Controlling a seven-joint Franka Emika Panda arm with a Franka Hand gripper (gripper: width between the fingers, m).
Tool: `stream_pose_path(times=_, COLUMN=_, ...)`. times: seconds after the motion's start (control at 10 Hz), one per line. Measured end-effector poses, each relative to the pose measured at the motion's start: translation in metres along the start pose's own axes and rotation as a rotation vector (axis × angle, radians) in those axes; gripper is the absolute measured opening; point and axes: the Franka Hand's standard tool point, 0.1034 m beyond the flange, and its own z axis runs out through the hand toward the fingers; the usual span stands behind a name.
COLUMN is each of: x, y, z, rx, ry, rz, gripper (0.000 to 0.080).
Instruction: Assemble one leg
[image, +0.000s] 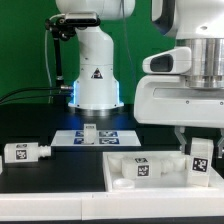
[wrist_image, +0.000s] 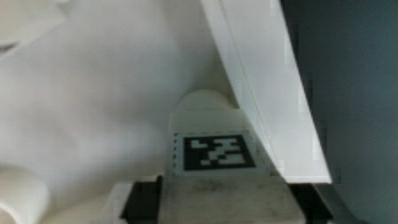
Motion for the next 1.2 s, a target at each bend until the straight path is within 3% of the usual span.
stream_pose_path(times=0.3, x=0.0001, y=0.0006, z=0.001, rx=0.003, ry=-0.008, rz=0.338, gripper=0.0285)
stream_pose_path(times=0.6, x=0.0042, y=0.0039, z=0.0019, rx=0.056, ry=-0.058, rz=0.855, gripper=0.0285)
stream_pose_path(times=1.0, x=0.003, y=0.0028, z=0.0023, rx=0.059, ry=-0.071, rz=1.032, gripper=0.0285)
stream_pose_path(times=1.2, x=-0.0009, y=-0.0008, z=0.0025, rx=0.058, ry=-0.069, rz=0.872, gripper=0.0526)
